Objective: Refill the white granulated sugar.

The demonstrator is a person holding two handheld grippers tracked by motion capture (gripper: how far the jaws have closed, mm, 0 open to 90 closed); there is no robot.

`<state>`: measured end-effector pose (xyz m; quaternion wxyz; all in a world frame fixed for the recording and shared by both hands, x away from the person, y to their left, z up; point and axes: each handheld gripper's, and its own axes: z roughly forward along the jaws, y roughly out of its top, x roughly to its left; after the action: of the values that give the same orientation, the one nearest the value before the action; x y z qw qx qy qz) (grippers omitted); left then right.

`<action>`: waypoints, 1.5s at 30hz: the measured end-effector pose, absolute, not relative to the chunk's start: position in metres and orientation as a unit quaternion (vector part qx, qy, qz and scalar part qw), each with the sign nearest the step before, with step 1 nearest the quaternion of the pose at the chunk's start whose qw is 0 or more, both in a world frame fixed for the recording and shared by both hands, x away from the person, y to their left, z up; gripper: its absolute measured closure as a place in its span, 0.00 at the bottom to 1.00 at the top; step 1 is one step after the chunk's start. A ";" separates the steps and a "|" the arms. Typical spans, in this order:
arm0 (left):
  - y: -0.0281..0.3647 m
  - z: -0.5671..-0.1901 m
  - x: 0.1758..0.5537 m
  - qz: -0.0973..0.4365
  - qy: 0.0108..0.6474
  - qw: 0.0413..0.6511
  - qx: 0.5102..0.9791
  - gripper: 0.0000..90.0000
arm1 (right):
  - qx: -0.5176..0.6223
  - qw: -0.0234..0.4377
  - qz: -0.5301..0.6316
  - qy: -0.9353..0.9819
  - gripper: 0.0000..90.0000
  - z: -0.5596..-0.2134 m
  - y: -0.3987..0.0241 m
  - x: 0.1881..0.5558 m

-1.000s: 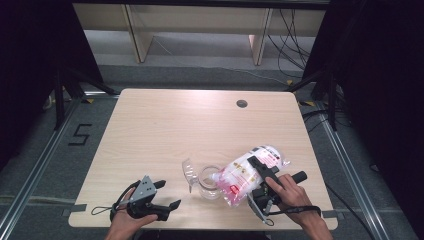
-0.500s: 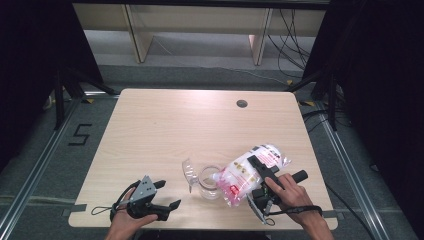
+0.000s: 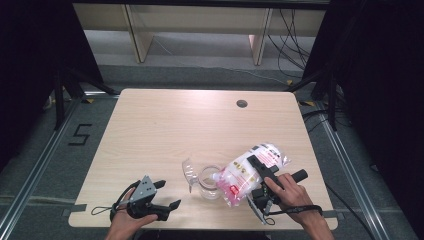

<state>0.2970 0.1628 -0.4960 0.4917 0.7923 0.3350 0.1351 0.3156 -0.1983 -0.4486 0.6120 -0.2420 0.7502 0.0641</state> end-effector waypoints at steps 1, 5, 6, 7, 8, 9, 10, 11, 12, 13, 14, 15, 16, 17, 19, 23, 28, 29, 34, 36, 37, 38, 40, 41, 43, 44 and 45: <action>0.163 -0.495 0.296 0.137 0.336 0.487 0.795 0.18 | -0.243 0.615 0.062 0.747 0.54 -0.449 -0.198 0.315; 0.163 -0.496 0.297 0.135 0.335 0.490 0.793 0.18 | -0.243 0.612 0.057 0.751 0.54 -0.447 -0.198 0.315; 0.163 -0.496 0.297 0.135 0.335 0.490 0.793 0.18 | -0.242 0.613 0.056 0.750 0.54 -0.447 -0.198 0.315; 0.163 -0.496 0.297 0.135 0.334 0.490 0.794 0.18 | -0.229 0.610 0.055 0.757 0.54 -0.449 -0.199 0.314; 0.163 -0.496 0.297 0.135 0.335 0.490 0.794 0.18 | -0.234 0.612 0.058 0.753 0.54 -0.448 -0.199 0.315; 0.163 -0.495 0.296 0.137 0.336 0.487 0.794 0.18 | -0.229 0.613 0.058 0.754 0.54 -0.449 -0.200 0.315; 0.163 -0.495 0.297 0.138 0.334 0.484 0.797 0.18 | -0.239 0.614 0.056 0.751 0.54 -0.447 -0.199 0.315; 0.163 -0.495 0.296 0.138 0.334 0.484 0.797 0.18 | -0.238 0.614 0.055 0.751 0.54 -0.447 -0.199 0.315; 0.163 -0.495 0.296 0.137 0.335 0.487 0.795 0.18 | -0.235 0.614 0.057 0.752 0.54 -0.447 -0.199 0.315; 0.163 -0.495 0.296 0.137 0.335 0.487 0.795 0.18 | -0.241 0.617 0.055 0.747 0.54 -0.446 -0.199 0.316; 0.163 -0.496 0.297 0.136 0.332 0.486 0.797 0.18 | -0.233 0.612 0.049 0.754 0.54 -0.447 -0.199 0.315; 0.163 -0.496 0.297 0.136 0.333 0.488 0.796 0.18 | -0.235 0.611 0.047 0.754 0.54 -0.446 -0.199 0.315; 0.163 -0.495 0.297 0.138 0.334 0.484 0.797 0.18 | -0.236 0.611 0.047 0.754 0.54 -0.446 -0.198 0.315; 0.163 -0.496 0.296 0.137 0.334 0.487 0.795 0.18 | -0.236 0.612 0.047 0.754 0.54 -0.446 -0.198 0.315; 0.163 -0.495 0.297 0.139 0.333 0.484 0.797 0.18 | -0.236 0.611 0.047 0.754 0.54 -0.446 -0.198 0.315; 0.163 -0.495 0.296 0.137 0.335 0.486 0.795 0.18 | -0.230 0.611 0.042 0.756 0.55 -0.447 -0.199 0.314; 0.163 -0.495 0.296 0.137 0.335 0.487 0.795 0.18 | -0.225 0.607 0.047 0.760 0.55 -0.449 -0.199 0.315; 0.163 -0.495 0.296 0.137 0.335 0.487 0.795 0.18 | -0.236 0.611 0.052 0.754 0.55 -0.448 -0.198 0.316; 0.163 -0.496 0.297 0.136 0.332 0.486 0.797 0.18 | -0.241 0.612 0.051 0.751 0.55 -0.447 -0.198 0.317; 0.163 -0.495 0.296 0.137 0.335 0.486 0.795 0.18 | -0.244 0.612 0.051 0.750 0.55 -0.446 -0.198 0.317; 0.163 -0.495 0.296 0.137 0.334 0.486 0.796 0.18 | -0.251 0.614 0.053 0.746 0.55 -0.446 -0.197 0.317; 0.163 -0.496 0.297 0.136 0.332 0.485 0.797 0.18 | -0.250 0.614 0.054 0.746 0.55 -0.446 -0.197 0.317; 0.163 -0.496 0.297 0.136 0.333 0.486 0.796 0.18 | -0.250 0.614 0.054 0.747 0.55 -0.446 -0.197 0.317; 0.163 -0.495 0.296 0.137 0.333 0.485 0.797 0.18 | -0.252 0.615 0.053 0.746 0.55 -0.446 -0.197 0.317; 0.163 -0.496 0.297 0.136 0.332 0.485 0.797 0.18 | -0.240 0.611 0.053 0.752 0.55 -0.447 -0.198 0.316; 0.164 -0.496 0.297 0.137 0.331 0.483 0.799 0.18 | -0.246 0.614 0.053 0.749 0.55 -0.446 -0.198 0.317; 0.163 -0.496 0.296 0.135 0.334 0.488 0.795 0.18 | -0.248 0.616 0.053 0.746 0.55 -0.445 -0.198 0.317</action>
<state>0.2964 0.1626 -0.4958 0.4883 0.7949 0.3339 0.1351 0.3166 -0.1976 -0.4453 0.6160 -0.2477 0.7459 0.0531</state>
